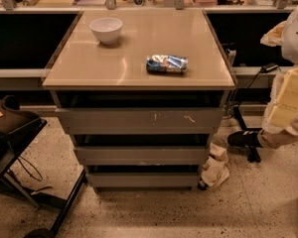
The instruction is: Open top drawer
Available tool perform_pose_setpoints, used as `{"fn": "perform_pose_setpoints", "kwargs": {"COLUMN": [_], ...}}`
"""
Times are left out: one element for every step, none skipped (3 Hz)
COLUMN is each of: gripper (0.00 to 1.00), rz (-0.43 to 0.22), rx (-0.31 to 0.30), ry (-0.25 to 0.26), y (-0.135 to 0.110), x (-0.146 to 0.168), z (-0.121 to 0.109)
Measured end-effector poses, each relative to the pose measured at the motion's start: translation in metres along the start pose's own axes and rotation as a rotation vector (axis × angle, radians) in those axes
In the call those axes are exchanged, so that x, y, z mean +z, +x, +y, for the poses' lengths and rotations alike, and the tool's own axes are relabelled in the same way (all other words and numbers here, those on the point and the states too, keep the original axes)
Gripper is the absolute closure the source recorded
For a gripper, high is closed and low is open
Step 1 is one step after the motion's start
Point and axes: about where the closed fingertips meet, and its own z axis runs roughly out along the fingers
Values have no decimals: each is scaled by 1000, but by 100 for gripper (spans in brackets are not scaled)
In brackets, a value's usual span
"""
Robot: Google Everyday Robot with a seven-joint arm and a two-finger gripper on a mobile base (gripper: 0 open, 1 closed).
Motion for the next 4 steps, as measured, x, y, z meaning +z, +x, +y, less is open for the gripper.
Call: {"fn": "perform_pose_setpoints", "kwargs": {"gripper": [0,0,0,0], "rz": [0,-8,-28,-33], "rx": [0,4,14,21], "ry": [0,19,93,90], "y": [0,-5,-30,-31], "x": [0,9,53,62], "z": [0,2,5,10]}}
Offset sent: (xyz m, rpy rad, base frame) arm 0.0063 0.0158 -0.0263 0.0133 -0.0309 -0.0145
